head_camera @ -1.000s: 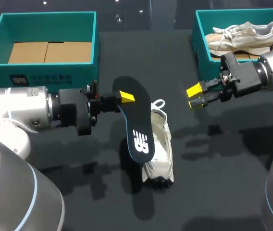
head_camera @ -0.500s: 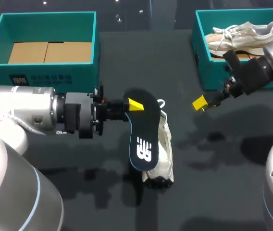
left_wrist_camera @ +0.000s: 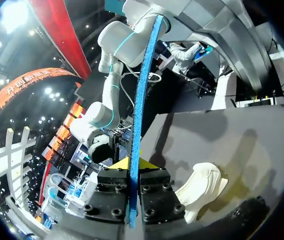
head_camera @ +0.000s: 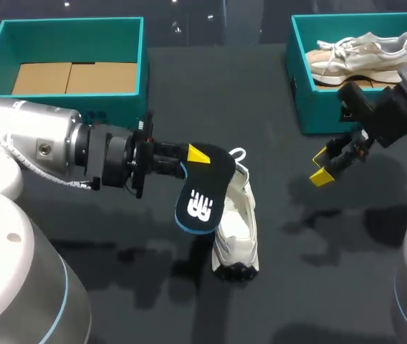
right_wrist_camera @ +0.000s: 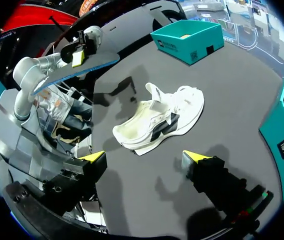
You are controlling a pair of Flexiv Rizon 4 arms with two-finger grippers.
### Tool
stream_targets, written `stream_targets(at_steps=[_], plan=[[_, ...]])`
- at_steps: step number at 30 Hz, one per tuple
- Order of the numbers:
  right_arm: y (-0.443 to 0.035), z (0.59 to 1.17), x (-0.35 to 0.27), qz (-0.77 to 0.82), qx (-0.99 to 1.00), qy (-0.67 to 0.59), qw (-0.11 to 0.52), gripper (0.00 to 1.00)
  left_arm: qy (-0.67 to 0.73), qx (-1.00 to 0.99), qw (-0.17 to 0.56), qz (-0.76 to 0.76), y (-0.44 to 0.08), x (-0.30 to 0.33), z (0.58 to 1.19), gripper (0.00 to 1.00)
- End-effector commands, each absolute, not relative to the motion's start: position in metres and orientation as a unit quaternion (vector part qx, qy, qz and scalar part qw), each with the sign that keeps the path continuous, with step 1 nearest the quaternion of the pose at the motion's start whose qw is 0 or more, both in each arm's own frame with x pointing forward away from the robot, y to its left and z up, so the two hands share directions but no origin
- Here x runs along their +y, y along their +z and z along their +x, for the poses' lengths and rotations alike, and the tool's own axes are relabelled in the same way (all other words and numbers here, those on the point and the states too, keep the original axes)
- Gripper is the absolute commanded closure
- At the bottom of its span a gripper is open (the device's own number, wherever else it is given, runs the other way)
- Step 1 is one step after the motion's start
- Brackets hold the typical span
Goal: Take the shoe out of the shoebox, open the shoe tongue, remove and reinsert the insole, then place the shoe into the shoebox
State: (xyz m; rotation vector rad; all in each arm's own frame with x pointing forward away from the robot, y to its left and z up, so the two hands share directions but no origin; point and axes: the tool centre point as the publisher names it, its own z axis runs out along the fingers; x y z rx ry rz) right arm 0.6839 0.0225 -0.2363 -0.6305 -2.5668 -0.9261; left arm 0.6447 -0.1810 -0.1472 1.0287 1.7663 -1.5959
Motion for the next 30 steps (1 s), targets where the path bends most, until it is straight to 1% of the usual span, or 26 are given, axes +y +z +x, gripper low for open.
stream_targets(at_steps=[1, 2, 4, 5, 7, 16, 17, 20, 25, 30], plan=[[-0.243, 0.671, 0.018, -0.175, -0.925, -0.320, 0.107, 0.00, -0.622, 0.671, 0.242, 0.322, -0.156, -0.194, 0.639, 1.00], [-0.247, 0.670, 0.016, -0.170, -0.925, -0.325, 0.100, 0.00, -0.631, 0.677, 0.224, 0.305, -0.158, -0.195, 0.636, 1.00], [-0.256, 0.665, 0.016, -0.149, -0.933, -0.318, 0.080, 0.00, -0.663, 0.688, 0.162, 0.248, -0.161, -0.198, 0.630, 1.00], [-0.261, 0.663, 0.016, -0.145, -0.932, -0.325, 0.067, 0.00, -0.664, 0.693, 0.147, 0.241, -0.161, -0.197, 0.628, 1.00], [-0.267, 0.652, 0.013, -0.122, -0.934, -0.331, 0.060, 0.00, -0.664, 0.693, 0.147, 0.241, -0.161, -0.197, 0.628, 1.00], [-0.267, 0.652, 0.013, -0.122, -0.934, -0.331, 0.060, 0.00, -0.664, 0.693, 0.147, 0.241, -0.161, -0.197, 0.628, 1.00], [-0.270, 0.653, 0.018, -0.116, -0.943, -0.306, 0.059, 0.00, -0.658, 0.699, 0.148, 0.238, -0.167, -0.199, 0.626, 1.00], [-0.283, 0.652, 0.029, -0.097, -0.949, -0.293, 0.057, 0.00, -0.658, 0.707, 0.139, 0.218, -0.180, -0.199, 0.621, 1.00], [-0.309, 0.655, 0.041, -0.085, -0.947, -0.299, 0.074, 0.00, -0.654, 0.719, 0.130, 0.195, -0.201, -0.199, 0.617, 1.00], [-0.322, 0.657, 0.048, -0.086, -0.949, -0.293, 0.074, 0.00, -0.657, 0.722, 0.121, 0.180, -0.209, -0.200, 0.617, 1.00]])
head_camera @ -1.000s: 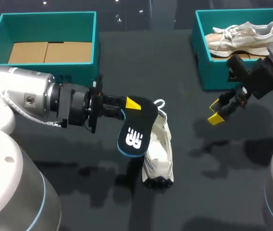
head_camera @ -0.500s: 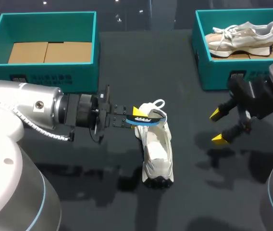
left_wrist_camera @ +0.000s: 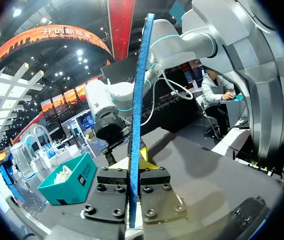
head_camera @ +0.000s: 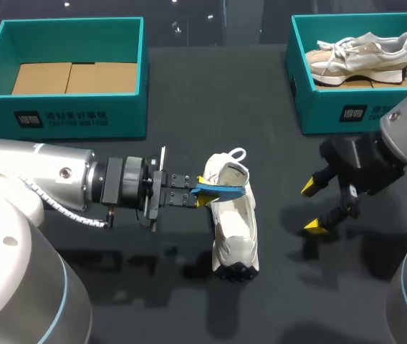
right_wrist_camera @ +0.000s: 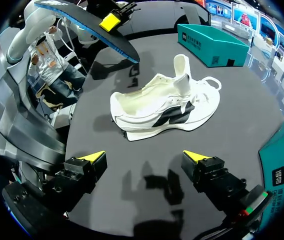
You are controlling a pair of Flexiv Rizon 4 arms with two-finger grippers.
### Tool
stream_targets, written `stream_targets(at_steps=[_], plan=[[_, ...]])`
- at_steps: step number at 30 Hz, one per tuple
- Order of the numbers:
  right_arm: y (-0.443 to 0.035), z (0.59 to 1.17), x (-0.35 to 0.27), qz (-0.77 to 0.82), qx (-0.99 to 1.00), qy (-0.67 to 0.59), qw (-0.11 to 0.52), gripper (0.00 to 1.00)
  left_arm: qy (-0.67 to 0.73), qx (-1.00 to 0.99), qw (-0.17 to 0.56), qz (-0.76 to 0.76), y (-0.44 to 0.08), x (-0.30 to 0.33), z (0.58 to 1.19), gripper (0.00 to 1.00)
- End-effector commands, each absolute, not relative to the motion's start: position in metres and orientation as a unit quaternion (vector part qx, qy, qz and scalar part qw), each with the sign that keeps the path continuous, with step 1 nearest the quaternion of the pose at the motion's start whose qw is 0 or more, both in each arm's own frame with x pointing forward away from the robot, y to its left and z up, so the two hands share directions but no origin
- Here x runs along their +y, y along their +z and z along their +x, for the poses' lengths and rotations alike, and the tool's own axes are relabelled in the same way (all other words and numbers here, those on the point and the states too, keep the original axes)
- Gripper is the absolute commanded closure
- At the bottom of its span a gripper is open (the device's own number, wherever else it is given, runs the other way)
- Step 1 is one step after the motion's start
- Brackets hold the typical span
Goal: Take the shoe out of the shoebox, open the shoe tongue, remove and reinsert the insole, then place the shoe into the shoebox
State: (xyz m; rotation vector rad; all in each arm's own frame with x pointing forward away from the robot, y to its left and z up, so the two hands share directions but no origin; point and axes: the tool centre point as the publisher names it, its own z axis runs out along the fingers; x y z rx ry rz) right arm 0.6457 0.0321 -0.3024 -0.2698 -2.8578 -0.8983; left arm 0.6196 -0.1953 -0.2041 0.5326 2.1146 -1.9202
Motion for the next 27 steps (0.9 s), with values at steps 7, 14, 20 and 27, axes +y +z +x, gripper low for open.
stream_targets(at_steps=[7, 14, 20, 27], plan=[[-0.327, 0.654, 0.056, -0.066, -0.952, -0.295, 0.050, 0.00, -0.657, 0.720, 0.118, 0.190, -0.214, -0.201, 0.616, 1.00], [-0.340, 0.650, 0.066, -0.063, -0.952, -0.297, 0.042, 0.00, -0.661, 0.711, 0.118, 0.208, -0.234, -0.207, 0.617, 1.00], [-0.341, 0.645, 0.068, -0.040, -0.951, -0.305, 0.028, 0.00, -0.663, 0.709, 0.117, 0.211, -0.235, -0.207, 0.618, 1.00], [-0.342, 0.644, 0.083, -0.022, -0.951, -0.307, 0.031, 0.00, -0.667, 0.703, 0.110, 0.220, -0.239, -0.210, 0.616, 1.00]])
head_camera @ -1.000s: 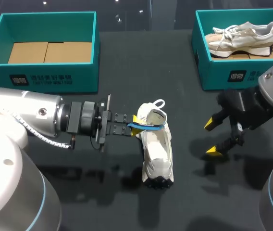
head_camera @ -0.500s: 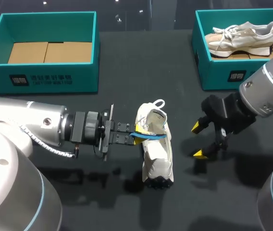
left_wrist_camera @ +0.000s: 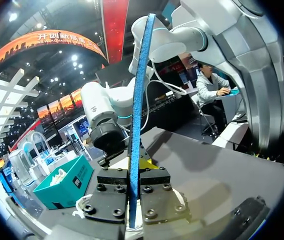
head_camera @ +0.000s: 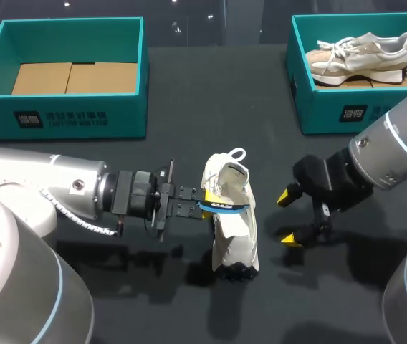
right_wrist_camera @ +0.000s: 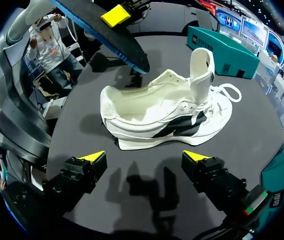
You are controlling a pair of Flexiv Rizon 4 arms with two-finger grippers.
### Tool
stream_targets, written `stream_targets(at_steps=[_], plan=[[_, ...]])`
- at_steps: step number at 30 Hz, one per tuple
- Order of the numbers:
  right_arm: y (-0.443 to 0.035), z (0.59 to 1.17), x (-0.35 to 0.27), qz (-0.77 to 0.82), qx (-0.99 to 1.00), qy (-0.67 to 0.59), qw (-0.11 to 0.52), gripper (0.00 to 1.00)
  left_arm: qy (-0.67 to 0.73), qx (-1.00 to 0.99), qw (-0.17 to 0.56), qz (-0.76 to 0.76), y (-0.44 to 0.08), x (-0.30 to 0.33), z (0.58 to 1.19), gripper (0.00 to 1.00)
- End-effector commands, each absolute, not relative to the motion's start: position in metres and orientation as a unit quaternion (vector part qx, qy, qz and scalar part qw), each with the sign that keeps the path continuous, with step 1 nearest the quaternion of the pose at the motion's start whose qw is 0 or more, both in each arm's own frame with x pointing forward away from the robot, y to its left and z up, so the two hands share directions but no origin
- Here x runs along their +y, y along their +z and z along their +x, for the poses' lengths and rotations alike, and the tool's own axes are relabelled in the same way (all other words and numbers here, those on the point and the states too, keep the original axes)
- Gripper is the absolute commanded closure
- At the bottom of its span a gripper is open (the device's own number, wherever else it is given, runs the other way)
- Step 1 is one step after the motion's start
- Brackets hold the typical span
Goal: Take the shoe out of the shoebox, open the shoe tongue, remove and reinsert the insole, then place the shoe into the shoebox
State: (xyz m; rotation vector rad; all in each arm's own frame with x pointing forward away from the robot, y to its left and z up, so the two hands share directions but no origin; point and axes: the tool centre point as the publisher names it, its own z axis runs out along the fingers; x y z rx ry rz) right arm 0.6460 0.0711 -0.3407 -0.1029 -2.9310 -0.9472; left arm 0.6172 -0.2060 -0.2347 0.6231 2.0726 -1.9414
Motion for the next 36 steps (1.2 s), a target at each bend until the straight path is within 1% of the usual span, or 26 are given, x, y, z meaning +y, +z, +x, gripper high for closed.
stream_targets(at_steps=[1, 5, 22, 36], plan=[[-0.345, 0.644, 0.087, -0.020, -0.950, -0.309, 0.033, 0.00, -0.667, 0.702, 0.110, 0.223, -0.241, -0.211, 0.616, 1.00], [-0.354, 0.643, 0.096, -0.016, -0.946, -0.320, 0.041, 0.00, -0.667, 0.698, 0.113, 0.236, -0.244, -0.212, 0.618, 1.00], [-0.358, 0.634, 0.097, -0.037, -0.941, -0.335, 0.035, 0.00, -0.674, 0.678, 0.110, 0.271, -0.242, -0.211, 0.602, 1.00], [-0.360, 0.632, 0.098, -0.038, -0.937, -0.344, 0.037, 0.00, -0.680, 0.660, 0.090, 0.306, -0.260, -0.224, 0.600, 1.00]])
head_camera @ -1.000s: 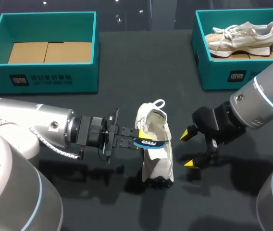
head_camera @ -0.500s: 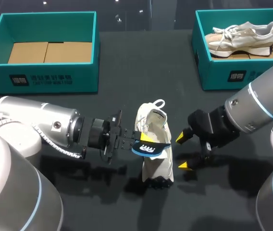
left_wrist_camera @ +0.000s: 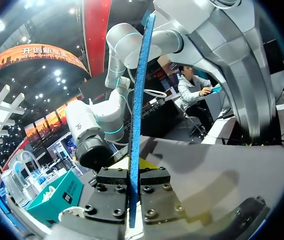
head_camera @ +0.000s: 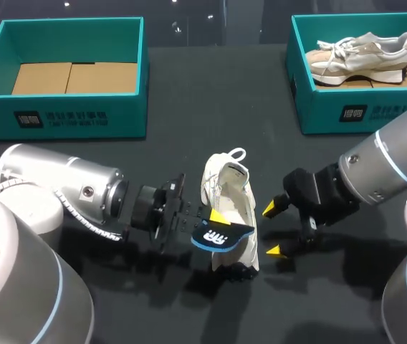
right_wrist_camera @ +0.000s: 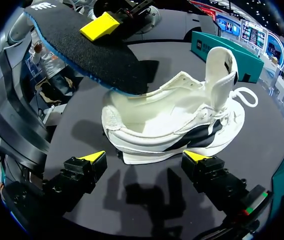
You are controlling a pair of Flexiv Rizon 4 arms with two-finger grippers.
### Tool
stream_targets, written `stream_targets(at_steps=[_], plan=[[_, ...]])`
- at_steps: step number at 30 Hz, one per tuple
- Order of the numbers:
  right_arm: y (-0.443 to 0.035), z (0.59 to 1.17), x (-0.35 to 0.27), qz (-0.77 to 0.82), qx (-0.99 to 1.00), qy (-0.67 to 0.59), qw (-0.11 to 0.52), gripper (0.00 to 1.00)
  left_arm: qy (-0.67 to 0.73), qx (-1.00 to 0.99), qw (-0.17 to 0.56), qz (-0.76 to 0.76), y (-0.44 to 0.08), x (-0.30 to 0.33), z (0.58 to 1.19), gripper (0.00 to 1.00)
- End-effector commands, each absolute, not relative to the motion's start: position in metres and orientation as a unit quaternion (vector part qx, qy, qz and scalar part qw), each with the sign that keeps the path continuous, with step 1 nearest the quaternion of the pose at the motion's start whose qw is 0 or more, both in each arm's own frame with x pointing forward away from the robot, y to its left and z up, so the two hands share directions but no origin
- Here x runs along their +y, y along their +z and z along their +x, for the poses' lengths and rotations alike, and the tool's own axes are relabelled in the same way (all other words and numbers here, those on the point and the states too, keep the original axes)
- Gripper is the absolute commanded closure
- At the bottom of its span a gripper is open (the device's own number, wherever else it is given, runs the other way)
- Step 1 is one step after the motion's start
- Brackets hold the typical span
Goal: Take the shoe out of the shoebox, open the shoe tongue, remove and reinsert the insole, then place the shoe into the shoebox
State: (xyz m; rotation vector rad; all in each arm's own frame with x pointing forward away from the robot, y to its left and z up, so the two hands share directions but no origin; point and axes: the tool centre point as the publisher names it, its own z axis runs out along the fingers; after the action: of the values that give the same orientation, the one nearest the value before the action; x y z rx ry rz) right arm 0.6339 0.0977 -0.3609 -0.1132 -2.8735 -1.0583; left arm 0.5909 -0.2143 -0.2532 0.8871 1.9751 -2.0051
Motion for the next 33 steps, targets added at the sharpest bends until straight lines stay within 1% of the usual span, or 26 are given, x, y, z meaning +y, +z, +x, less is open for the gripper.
stream_targets(at_steps=[1, 20, 33], plan=[[-0.360, 0.632, 0.098, -0.038, -0.937, -0.344, 0.037, 0.00, -0.680, 0.659, 0.089, 0.309, -0.261, -0.225, 0.601, 1.00], [-0.360, 0.632, 0.098, -0.038, -0.937, -0.344, 0.037, 0.00, -0.682, 0.653, 0.068, 0.322, -0.280, -0.231, 0.617, 1.00], [-0.360, 0.632, 0.098, -0.038, -0.937, -0.344, 0.037, 0.00, -0.673, 0.671, 0.073, 0.303, -0.291, -0.236, 0.621, 1.00]])
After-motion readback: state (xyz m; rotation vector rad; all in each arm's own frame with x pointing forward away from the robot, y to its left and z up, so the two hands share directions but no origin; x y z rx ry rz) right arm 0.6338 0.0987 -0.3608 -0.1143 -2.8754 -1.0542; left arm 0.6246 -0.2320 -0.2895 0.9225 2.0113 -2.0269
